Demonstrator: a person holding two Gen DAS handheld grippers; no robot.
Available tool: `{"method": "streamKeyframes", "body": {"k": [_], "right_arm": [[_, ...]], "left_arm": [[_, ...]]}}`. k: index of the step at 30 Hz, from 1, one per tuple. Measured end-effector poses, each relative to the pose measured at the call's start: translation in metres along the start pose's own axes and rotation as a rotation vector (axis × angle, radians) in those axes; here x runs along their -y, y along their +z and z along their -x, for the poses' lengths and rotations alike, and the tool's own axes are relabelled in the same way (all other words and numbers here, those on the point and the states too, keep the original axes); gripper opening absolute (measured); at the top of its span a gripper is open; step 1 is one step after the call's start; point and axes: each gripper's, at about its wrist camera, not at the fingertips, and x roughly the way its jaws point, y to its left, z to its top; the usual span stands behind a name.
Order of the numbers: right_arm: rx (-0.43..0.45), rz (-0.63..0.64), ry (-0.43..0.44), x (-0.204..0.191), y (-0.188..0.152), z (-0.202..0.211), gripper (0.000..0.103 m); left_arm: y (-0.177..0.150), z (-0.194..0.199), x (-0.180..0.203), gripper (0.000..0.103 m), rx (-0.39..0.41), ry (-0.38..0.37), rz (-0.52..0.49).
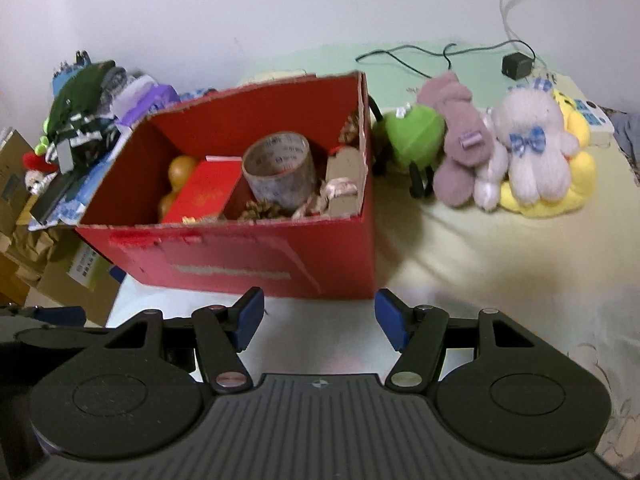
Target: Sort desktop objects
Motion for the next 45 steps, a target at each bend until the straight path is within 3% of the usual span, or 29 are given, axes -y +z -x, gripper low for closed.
{"method": "streamKeyframes", "body": {"k": [9, 23, 45], "right_arm": [[-0.023, -0.031, -0.069, -0.014, -0.006, -0.013, 0.067], [-0.027, -0.062, -0.132, -0.049, -0.009, -0.033, 0.067], [-0.044, -0.103, -0.192, -0.037, -0.007, -0.031, 0.067]], "left_arm": [[0.001, -0.021, -0.014, 0.099, -0.026, -0.009, -0.061], [0.013, -0.035, -0.047, 0.099, 0.019, -0.034, -0.104], [0.023, -0.032, -0.034, 0.099, 0.042, -0.069, -0.159]]}}
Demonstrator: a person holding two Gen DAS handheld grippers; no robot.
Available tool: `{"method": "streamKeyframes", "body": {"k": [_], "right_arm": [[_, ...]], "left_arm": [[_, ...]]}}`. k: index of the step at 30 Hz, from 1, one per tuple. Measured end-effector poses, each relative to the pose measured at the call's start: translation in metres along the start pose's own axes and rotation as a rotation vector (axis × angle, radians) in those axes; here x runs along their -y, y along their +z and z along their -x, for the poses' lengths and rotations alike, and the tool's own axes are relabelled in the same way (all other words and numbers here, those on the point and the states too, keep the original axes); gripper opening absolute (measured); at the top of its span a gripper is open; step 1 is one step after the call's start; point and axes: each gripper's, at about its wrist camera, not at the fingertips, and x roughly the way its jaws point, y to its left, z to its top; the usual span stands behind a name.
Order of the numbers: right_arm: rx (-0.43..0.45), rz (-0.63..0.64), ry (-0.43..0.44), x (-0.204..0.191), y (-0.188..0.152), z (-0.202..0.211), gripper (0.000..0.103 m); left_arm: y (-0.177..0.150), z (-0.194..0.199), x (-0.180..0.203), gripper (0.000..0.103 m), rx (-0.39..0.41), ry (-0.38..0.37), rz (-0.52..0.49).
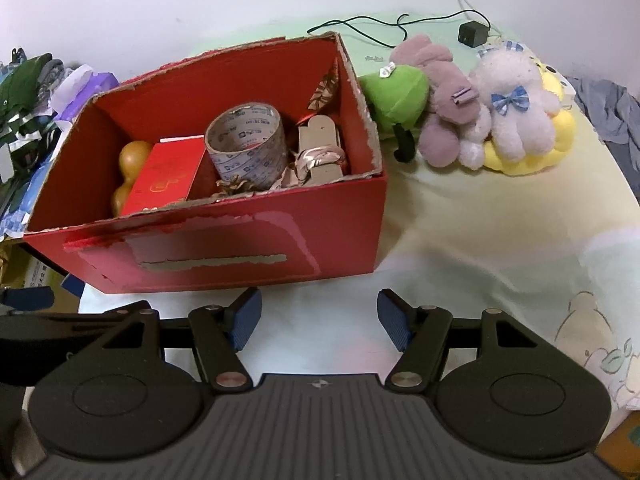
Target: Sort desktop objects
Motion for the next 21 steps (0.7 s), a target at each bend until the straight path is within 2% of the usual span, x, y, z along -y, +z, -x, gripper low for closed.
{"method": "streamKeyframes", "body": {"k": [13, 21], "right_arm": [[0.05, -0.001, 0.031, 0.009, 0.016, 0.018, 0.067], [0.106, -0.01, 0.055, 0.006, 0.034, 0.032, 0.067]], "left_arm": [[0.018, 0.029, 0.0, 0.099, 0.068, -0.011, 0.026], [0.029, 0.036, -0.008, 0.099, 0.081, -0.015, 0.045]]}}
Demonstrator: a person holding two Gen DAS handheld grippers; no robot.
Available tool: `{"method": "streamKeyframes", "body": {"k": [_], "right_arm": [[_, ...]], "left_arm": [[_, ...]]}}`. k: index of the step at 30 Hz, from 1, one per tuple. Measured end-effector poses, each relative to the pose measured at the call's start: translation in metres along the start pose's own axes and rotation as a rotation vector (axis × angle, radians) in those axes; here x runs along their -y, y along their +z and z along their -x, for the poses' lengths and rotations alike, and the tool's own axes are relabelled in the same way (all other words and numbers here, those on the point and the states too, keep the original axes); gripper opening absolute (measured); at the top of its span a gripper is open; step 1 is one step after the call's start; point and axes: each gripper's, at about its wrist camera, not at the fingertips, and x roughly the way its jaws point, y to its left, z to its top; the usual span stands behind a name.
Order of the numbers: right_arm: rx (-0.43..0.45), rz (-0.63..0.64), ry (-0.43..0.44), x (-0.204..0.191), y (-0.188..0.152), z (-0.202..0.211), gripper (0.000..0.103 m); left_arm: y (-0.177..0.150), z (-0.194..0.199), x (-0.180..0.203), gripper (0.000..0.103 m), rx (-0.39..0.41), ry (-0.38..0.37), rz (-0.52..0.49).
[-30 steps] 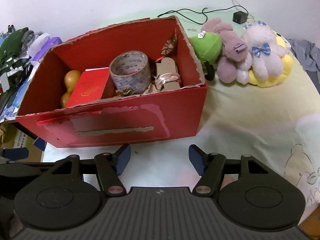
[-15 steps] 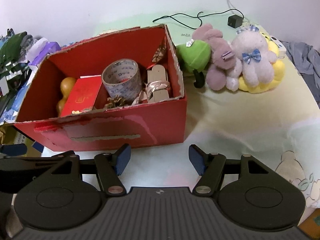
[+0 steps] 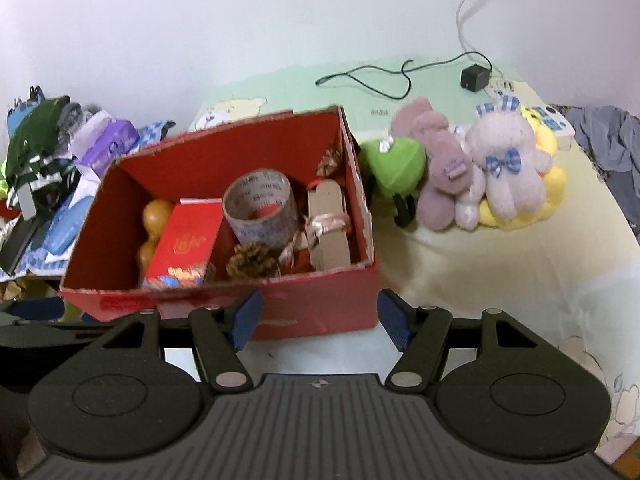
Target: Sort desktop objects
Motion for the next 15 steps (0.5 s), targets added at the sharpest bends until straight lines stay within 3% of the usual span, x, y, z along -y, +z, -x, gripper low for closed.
{"method": "streamKeyframes", "body": {"k": [15], "right_arm": [[0.05, 0.032, -0.028, -0.026, 0.024, -0.007, 0.067]], "left_arm": [[0.016, -0.005, -0.025, 0.099, 0.008, -0.004, 0.032]]}}
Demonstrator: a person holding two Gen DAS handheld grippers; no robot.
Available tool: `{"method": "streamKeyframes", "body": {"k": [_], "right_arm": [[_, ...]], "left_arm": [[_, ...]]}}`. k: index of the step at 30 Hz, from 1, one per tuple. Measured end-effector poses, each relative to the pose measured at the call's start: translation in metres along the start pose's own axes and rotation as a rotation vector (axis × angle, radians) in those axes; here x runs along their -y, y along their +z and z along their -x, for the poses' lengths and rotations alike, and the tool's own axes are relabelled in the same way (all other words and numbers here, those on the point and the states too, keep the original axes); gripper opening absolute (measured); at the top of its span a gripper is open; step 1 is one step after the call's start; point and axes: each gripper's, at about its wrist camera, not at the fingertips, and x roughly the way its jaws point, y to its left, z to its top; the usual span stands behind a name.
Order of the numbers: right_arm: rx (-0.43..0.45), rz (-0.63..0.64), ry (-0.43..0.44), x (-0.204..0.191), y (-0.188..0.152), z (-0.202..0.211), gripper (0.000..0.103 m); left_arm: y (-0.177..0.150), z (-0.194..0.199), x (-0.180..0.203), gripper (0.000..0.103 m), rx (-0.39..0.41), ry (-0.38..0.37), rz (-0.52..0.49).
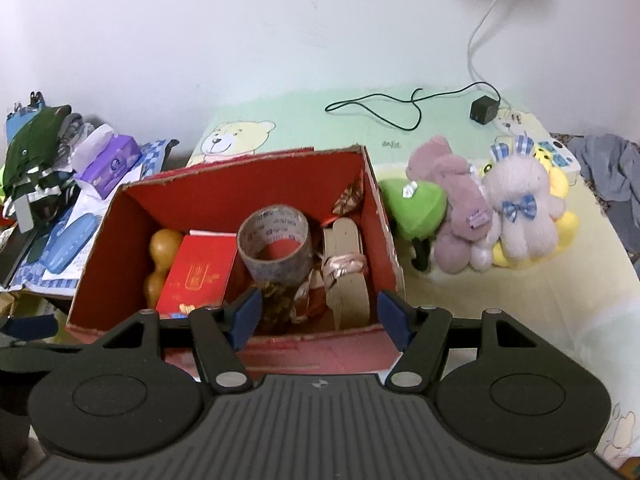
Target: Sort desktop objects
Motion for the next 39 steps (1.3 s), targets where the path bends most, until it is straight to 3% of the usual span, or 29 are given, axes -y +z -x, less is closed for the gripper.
{"method": "streamKeyframes", "body": {"k": [16, 39], "right_arm": [[-0.021, -0.035, -0.056, -0.001, 0.01, -0.013, 0.069], [-0.055, -0.015, -0.012, -0.004, -0.001, -0.007, 0.069]], "left_arm": [[0.014, -0.016, 0.005, 0.099, -0.024, -0.041, -0.019], [-0.001, -0.006, 0.001, 0.1, -0.036, -0.017, -0.004]]}}
